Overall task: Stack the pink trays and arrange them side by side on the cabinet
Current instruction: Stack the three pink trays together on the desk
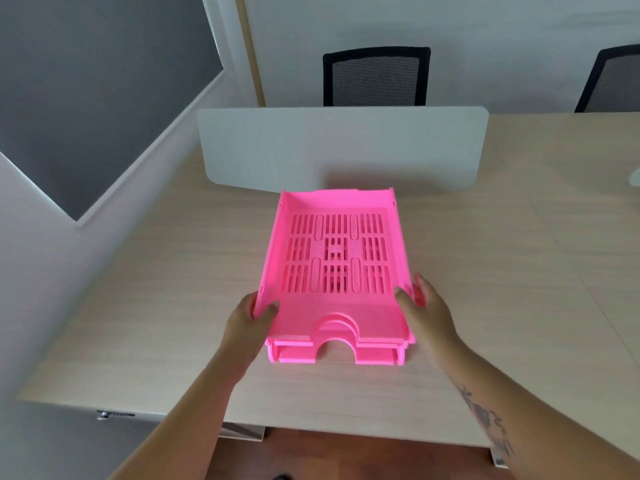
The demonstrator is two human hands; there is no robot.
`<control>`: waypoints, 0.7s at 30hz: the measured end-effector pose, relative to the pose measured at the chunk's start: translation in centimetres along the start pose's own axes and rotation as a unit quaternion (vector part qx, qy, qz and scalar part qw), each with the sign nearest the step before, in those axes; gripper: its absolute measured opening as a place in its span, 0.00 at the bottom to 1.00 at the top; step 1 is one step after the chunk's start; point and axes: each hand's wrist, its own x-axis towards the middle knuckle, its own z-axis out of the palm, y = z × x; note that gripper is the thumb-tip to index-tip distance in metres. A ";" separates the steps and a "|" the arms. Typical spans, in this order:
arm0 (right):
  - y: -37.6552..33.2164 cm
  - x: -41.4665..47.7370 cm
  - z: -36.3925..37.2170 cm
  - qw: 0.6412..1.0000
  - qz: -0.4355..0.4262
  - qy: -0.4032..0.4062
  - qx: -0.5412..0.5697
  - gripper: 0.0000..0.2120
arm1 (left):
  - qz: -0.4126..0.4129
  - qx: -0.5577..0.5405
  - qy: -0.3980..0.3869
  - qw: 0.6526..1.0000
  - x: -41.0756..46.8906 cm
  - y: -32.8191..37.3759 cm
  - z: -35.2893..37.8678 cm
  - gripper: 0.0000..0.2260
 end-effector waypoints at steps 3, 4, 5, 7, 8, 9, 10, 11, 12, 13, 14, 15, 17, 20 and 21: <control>1.4 -0.8 1.3 1.000 0.021 -0.001 -0.013 0.25 | 0.009 0.013 -0.002 1.000 -0.1 -0.7 0.4 0.08; 1.7 -0.6 1.7 1.000 0.022 0.008 -0.015 0.22 | 0.012 0.024 0.005 1.000 0.1 -0.8 0.5 0.09; 1.7 -0.4 1.9 0.999 0.026 0.020 -0.015 0.21 | 0.014 0.045 0.013 0.999 0.3 -0.7 0.5 0.10; 1.6 -0.1 2.2 0.999 0.026 0.041 -0.020 0.18 | 0.017 0.094 0.026 0.995 0.9 -0.4 0.4 0.13; 1.5 0.1 2.4 0.998 0.022 0.049 -0.025 0.17 | 0.019 0.112 0.028 0.993 1.2 -0.4 0.4 0.13; 1.5 0.2 2.6 0.998 0.020 0.055 -0.029 0.17 | 0.021 0.122 0.027 0.992 1.4 -0.3 0.4 0.14; 1.6 0.4 2.7 0.998 0.019 0.059 -0.033 0.17 | 0.022 0.126 0.024 0.991 1.5 -0.3 0.4 0.14; 1.7 0.4 2.9 0.997 0.018 0.062 -0.033 0.17 | 0.023 0.126 0.024 0.992 1.5 -0.2 0.5 0.14; 1.8 0.4 3.0 0.997 0.017 0.063 -0.031 0.17 | 0.023 0.121 0.024 0.992 1.5 -0.2 0.4 0.13; 1.9 0.4 3.0 0.998 0.017 0.062 -0.026 0.16 | 0.022 0.113 0.023 0.993 1.6 -0.2 0.4 0.13; 2.0 0.4 3.0 0.998 0.017 0.061 -0.021 0.16 | 0.018 0.105 0.022 0.994 1.6 -0.1 0.3 0.13; 2.1 0.3 3.0 0.998 0.019 0.060 -0.015 0.16 | 0.013 0.096 0.019 0.995 1.7 -0.2 0.2 0.12; 2.4 0.1 2.9 0.998 0.025 0.058 -0.001 0.16 | 0.007 0.085 0.009 0.996 1.6 -0.4 0.0 0.11; 2.8 -0.3 3.0 0.998 0.039 0.047 0.022 0.17 | 0.008 0.051 -0.002 0.999 0.9 -0.8 0.3 0.08; 2.9 -0.2 3.0 0.998 0.043 0.045 0.030 0.17 | 0.005 0.035 -0.001 0.999 0.6 -0.9 0.5 0.08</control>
